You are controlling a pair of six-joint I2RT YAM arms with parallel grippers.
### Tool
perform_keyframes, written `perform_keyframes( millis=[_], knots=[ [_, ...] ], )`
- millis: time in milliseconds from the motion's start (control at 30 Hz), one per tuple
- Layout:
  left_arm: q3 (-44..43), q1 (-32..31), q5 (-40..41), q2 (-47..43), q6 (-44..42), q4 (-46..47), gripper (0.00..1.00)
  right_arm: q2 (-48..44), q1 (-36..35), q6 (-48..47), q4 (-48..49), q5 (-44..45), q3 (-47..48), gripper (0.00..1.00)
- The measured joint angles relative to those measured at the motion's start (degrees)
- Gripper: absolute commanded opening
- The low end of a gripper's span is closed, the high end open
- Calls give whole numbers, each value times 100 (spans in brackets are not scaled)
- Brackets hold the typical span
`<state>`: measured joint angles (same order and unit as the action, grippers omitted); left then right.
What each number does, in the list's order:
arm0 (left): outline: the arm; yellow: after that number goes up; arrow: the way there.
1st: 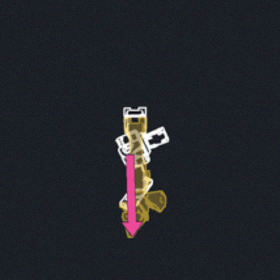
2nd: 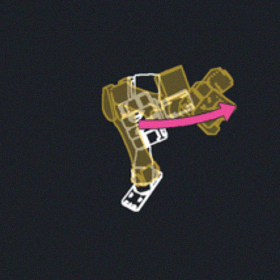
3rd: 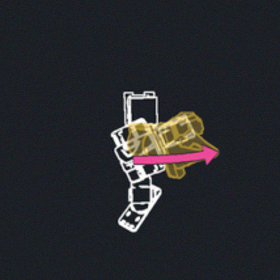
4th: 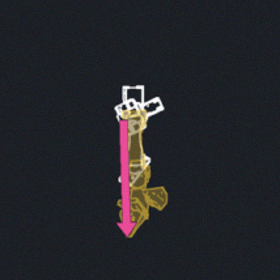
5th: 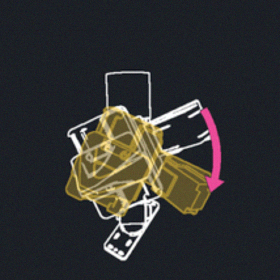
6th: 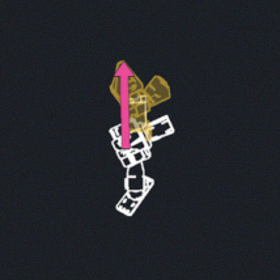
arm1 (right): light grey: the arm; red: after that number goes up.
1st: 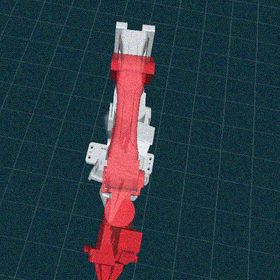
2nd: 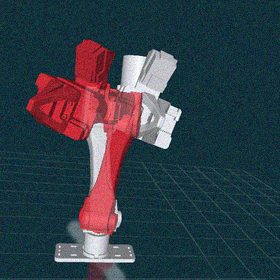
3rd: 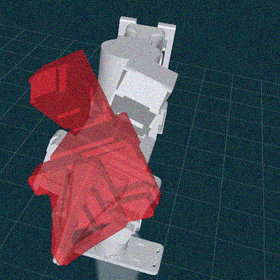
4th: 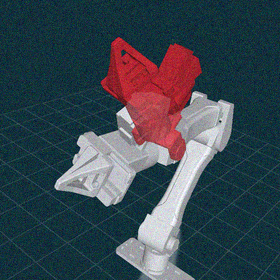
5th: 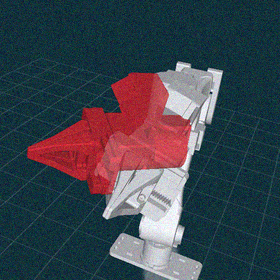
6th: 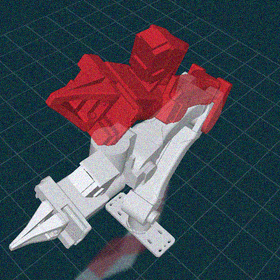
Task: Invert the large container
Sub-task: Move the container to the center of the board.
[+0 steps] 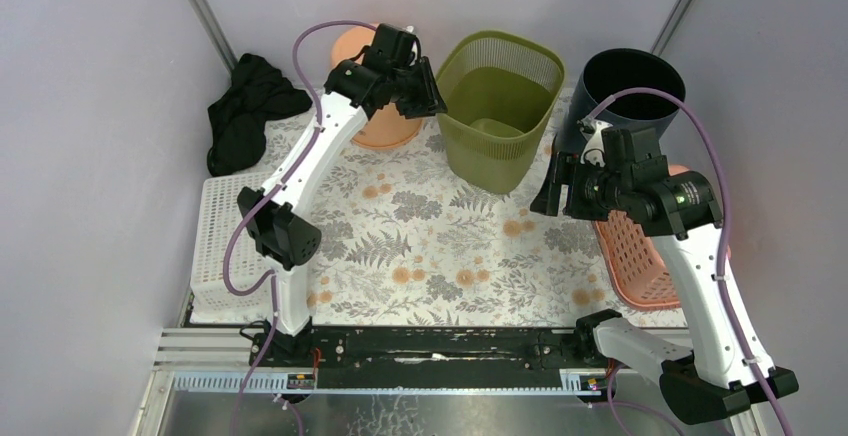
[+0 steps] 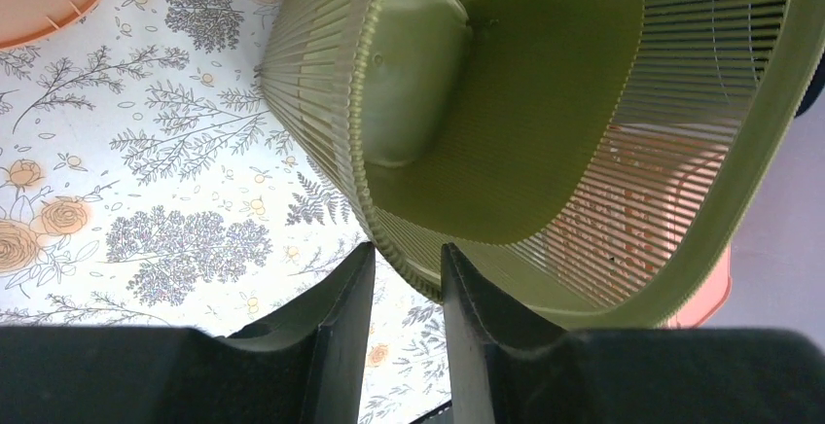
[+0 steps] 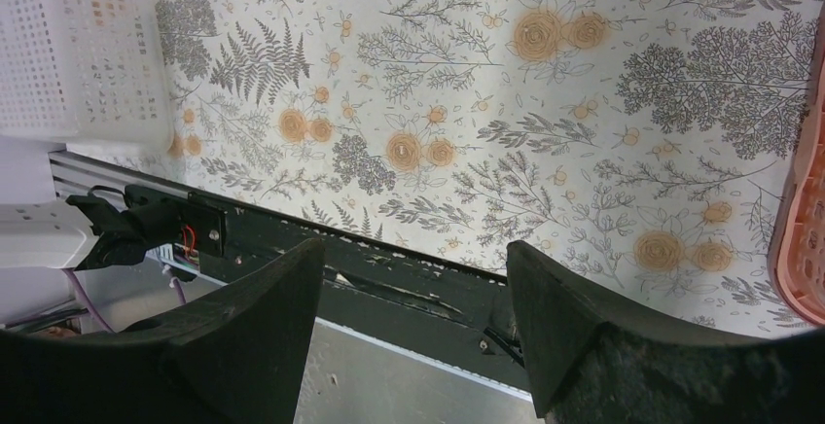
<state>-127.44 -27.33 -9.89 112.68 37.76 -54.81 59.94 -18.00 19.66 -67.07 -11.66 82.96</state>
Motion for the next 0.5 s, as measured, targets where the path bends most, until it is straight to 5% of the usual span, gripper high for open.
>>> perform_keyframes(
  millis=[500],
  knots=[
    [-330,-2,-313,17,0,-249,29,2,0,4,-52,-2,173,77]
  ],
)
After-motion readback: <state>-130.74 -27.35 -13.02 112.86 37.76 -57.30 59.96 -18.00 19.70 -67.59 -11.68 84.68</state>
